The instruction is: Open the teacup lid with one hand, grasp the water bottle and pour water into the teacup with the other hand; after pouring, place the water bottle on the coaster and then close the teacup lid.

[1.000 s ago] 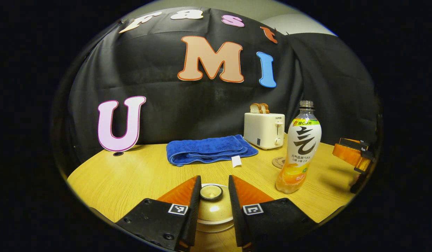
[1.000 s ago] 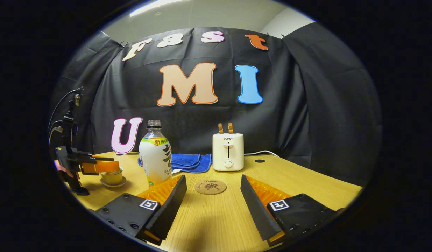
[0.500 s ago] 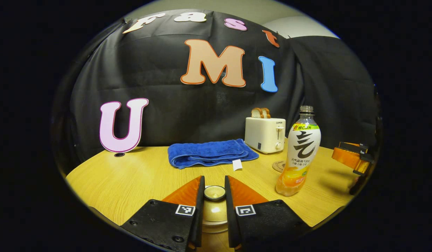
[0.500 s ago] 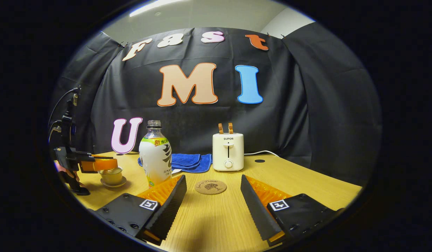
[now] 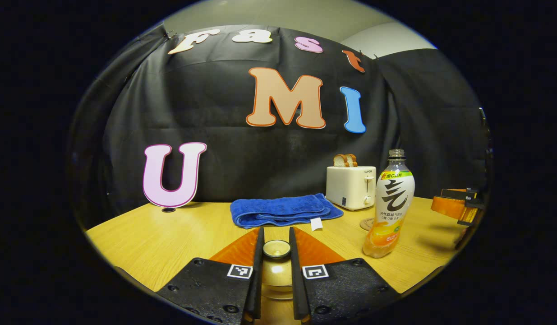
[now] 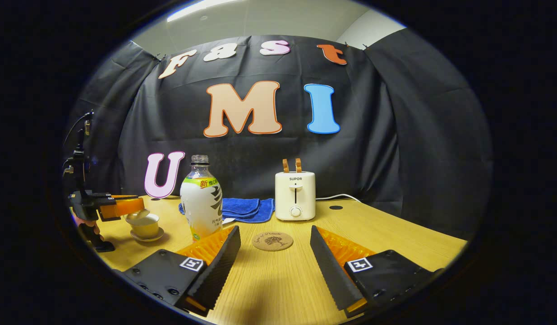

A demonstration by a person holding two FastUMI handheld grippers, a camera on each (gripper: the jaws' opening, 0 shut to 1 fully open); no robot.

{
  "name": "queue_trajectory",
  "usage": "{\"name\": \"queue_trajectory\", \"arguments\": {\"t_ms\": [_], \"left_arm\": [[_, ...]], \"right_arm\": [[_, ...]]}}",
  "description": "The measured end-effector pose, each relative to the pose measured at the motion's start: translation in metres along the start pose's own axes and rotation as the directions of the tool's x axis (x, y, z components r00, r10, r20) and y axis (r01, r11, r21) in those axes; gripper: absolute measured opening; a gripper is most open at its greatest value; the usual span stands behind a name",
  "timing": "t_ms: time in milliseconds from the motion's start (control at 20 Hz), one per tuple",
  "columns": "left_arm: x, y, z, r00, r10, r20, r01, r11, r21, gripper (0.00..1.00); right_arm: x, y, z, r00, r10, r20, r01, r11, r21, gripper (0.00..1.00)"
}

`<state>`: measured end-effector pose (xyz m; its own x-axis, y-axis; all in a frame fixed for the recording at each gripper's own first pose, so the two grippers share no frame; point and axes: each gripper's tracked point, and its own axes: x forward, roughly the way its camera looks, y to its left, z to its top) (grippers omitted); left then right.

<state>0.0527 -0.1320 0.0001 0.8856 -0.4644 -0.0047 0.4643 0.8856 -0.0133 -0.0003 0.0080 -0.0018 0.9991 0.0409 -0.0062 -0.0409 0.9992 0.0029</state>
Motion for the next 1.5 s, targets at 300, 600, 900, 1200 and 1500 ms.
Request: {"name": "queue_trajectory", "arguments": {"t_ms": [300,600,900,1200,1500], "left_arm": [[-0.02,0.037,0.001,0.994,0.107,0.004,-0.107,0.994,0.004,0.25],[-0.041,0.078,0.003,0.979,0.203,0.011,-0.204,0.979,0.006,0.25],[-0.059,0.125,0.0,0.959,0.283,0.009,-0.283,0.959,0.007,0.25],[-0.068,0.154,0.0,0.946,0.325,0.01,-0.325,0.946,0.007,0.25],[-0.069,0.157,-0.001,0.944,0.331,0.01,-0.331,0.944,0.007,0.25]], "right_arm": [[-0.002,0.044,-0.002,0.971,0.237,-0.011,-0.237,0.972,0.011,0.98],[0.014,0.075,-0.006,0.941,0.337,-0.029,-0.337,0.942,0.015,1.0],[0.036,0.104,-0.018,0.929,0.358,-0.098,-0.358,0.934,0.015,0.99],[0.06,0.119,-0.032,0.929,0.327,-0.175,-0.331,0.944,0.011,0.98],[0.079,0.127,-0.042,0.927,0.301,-0.224,-0.309,0.951,-0.002,0.97]]}}
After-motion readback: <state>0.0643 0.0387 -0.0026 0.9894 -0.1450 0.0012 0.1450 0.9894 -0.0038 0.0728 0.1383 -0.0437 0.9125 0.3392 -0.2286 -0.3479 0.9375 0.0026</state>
